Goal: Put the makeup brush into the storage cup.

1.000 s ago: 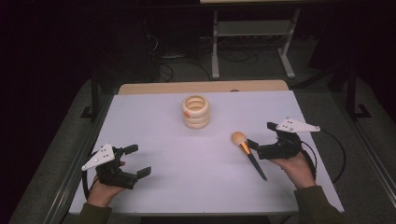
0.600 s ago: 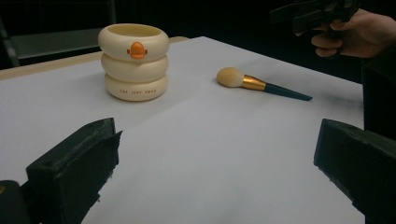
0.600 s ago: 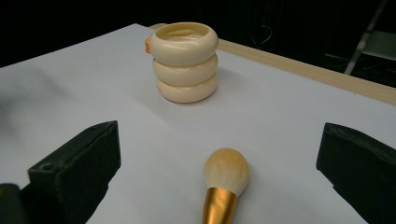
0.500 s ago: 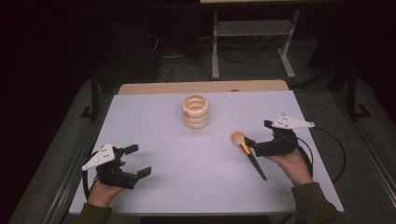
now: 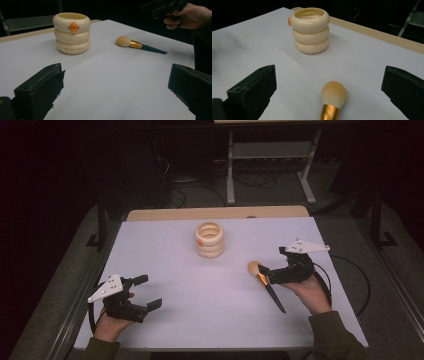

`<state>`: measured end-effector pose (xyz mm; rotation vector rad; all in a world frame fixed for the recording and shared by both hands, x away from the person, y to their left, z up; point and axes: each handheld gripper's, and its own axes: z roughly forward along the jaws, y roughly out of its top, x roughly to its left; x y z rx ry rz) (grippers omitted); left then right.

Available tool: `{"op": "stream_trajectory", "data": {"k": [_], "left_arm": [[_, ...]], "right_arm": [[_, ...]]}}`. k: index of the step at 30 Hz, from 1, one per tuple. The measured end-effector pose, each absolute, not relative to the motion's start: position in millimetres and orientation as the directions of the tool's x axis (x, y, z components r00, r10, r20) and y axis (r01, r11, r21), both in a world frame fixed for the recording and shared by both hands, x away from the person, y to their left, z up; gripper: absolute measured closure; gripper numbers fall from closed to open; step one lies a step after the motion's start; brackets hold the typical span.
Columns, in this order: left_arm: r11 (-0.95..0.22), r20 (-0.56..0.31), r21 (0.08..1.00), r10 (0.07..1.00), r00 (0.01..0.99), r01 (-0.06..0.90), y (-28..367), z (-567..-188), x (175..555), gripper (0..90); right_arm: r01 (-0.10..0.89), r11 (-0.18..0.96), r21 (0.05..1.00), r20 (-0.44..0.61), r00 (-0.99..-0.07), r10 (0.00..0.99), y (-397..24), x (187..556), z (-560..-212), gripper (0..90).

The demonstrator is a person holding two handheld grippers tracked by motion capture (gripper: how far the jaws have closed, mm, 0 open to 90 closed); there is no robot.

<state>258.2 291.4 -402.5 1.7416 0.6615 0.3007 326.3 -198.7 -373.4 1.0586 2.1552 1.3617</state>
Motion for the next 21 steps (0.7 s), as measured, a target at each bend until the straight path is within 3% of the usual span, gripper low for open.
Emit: {"op": "stream_trajectory", "data": {"k": [21], "left_arm": [[-0.139,-0.147,0.951,0.581,0.801,0.276,292.2,-402.6,258.2,0.0]], "right_arm": [[0.477,0.294,0.828,0.091,-0.632,0.769,-187.2,344.6,-374.4,0.0]]}}
